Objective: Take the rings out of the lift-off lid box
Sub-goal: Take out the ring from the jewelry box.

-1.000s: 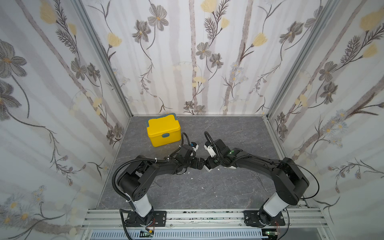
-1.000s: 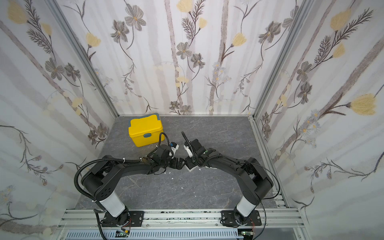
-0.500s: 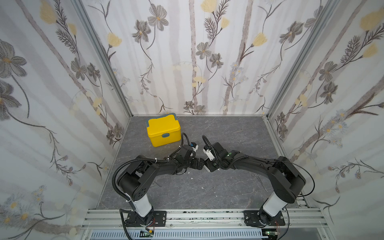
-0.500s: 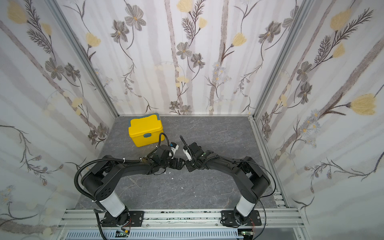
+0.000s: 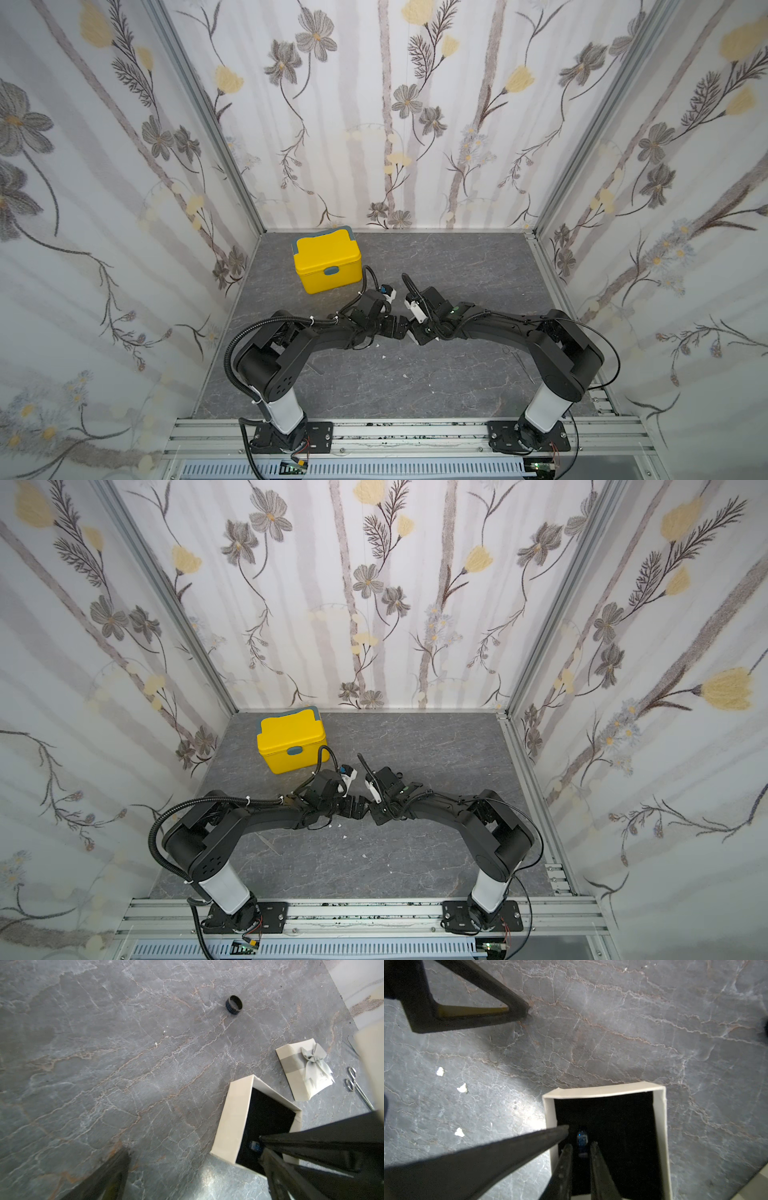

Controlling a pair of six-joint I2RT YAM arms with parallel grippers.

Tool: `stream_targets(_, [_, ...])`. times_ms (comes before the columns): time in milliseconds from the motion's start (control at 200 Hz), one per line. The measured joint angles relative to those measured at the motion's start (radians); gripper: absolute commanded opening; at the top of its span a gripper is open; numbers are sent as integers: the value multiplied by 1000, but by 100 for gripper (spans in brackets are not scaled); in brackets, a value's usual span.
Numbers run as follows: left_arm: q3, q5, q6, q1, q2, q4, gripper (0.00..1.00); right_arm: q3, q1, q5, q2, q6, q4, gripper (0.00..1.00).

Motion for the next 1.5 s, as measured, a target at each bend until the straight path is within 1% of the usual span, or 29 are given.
stream_targets(60, [0,0,0,0,0,0,100,3,0,3,3,0,0,7])
stream_targets(255, [0,0,0,0,0,0,100,13,2,17,5,0,-1,0])
stream_targets(959, [6,20,0,0,10,9,100,8,3,8,-69,-1,-7,0])
stream_targets(1499, [-2,22,-3,0,10,22,100,-49,-1,-85,-118,23,29,0])
